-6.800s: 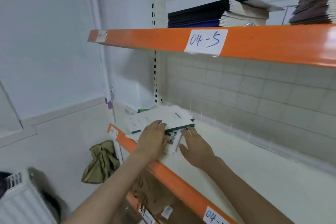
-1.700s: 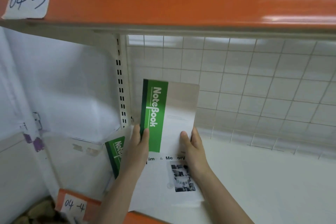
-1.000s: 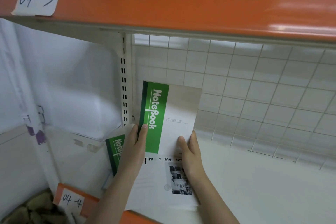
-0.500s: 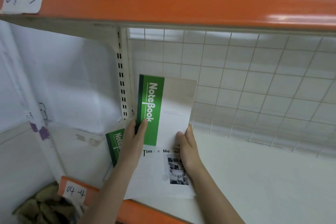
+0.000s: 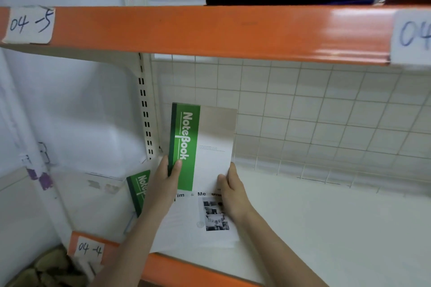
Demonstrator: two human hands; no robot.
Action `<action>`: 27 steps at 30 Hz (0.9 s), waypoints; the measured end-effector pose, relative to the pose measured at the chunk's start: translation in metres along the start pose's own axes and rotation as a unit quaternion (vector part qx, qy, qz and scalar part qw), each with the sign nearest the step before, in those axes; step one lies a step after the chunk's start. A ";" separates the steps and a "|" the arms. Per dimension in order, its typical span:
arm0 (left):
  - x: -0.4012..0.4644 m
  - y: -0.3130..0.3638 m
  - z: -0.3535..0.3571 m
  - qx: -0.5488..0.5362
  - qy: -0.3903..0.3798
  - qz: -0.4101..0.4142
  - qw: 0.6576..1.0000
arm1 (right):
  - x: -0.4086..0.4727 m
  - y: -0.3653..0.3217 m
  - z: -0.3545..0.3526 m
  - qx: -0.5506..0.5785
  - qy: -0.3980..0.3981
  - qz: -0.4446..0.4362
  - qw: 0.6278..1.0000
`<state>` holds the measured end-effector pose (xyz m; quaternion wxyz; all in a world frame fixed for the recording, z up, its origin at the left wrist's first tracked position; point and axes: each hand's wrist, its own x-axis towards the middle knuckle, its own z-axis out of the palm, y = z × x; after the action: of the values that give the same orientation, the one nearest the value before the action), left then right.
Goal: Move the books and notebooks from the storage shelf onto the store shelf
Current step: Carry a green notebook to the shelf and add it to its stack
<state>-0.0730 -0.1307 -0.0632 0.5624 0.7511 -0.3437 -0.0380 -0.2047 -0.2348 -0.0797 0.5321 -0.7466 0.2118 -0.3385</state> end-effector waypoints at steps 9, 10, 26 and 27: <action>-0.030 0.060 0.040 0.056 -0.028 0.048 0.997 | -0.036 -0.014 -0.056 0.048 0.102 0.069 0.991; -0.040 0.067 0.050 0.038 -0.019 0.045 0.998 | -0.042 -0.017 -0.066 0.045 0.120 0.080 0.989; -0.202 0.176 0.249 -0.132 -0.205 -0.136 0.960 | -0.205 -0.026 -0.303 -0.111 0.230 0.184 0.949; -0.212 0.184 0.258 -0.142 -0.210 -0.140 0.957 | -0.214 -0.027 -0.317 -0.115 0.232 0.182 0.949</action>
<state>-0.4356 -0.2479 -0.0668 0.5673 0.6794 -0.3368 -0.3212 -0.5826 -0.2872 -0.0495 0.4312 -0.6523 0.4993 -0.3732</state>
